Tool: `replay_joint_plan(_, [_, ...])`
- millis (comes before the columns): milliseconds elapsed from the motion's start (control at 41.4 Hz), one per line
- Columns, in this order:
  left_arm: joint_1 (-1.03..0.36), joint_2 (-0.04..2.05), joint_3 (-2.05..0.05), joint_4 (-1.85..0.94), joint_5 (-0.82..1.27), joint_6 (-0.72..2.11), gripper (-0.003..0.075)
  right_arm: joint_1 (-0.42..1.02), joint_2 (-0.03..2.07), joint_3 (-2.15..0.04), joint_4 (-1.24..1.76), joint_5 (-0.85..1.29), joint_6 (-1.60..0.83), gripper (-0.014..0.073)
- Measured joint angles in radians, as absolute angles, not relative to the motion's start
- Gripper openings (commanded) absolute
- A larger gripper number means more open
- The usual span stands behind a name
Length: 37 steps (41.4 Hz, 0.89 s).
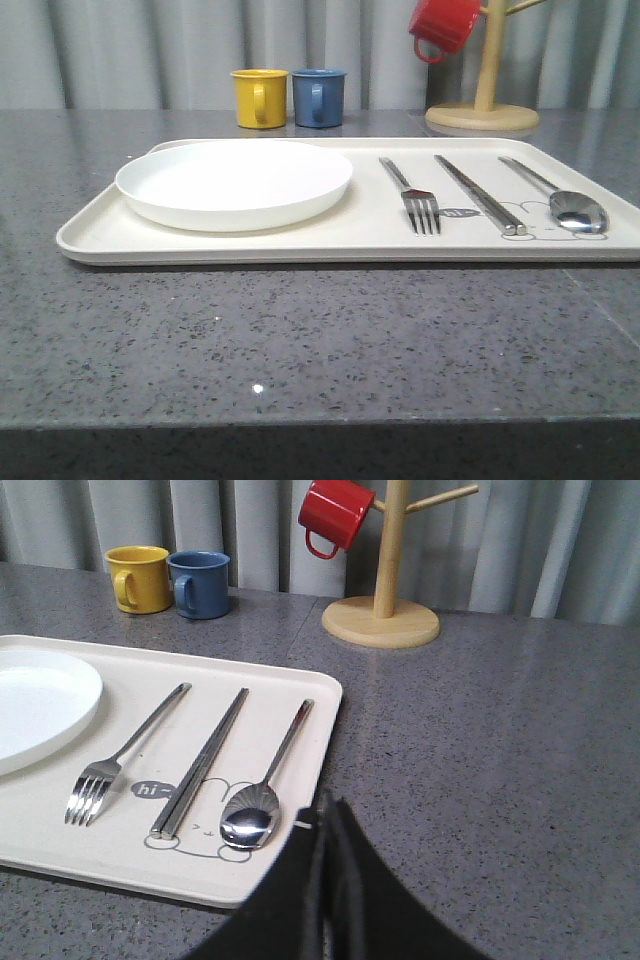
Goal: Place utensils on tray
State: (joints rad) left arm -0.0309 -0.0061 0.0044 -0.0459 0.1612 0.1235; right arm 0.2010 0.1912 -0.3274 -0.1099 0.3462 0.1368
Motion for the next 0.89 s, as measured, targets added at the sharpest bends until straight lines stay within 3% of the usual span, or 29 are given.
replay_joint_plan(556, [-0.031,-0.006,0.004,-0.046,0.16,0.124,-0.0019,0.191,0.187,-0.267,-0.13,0.304,0.137,-0.0069])
replay_joint_plan(895, [-0.031,-0.006,0.004,-0.046,0.16,0.124,-0.0019,-0.002,0.042,-0.021,-0.067,0.208,0.134,-0.0069])
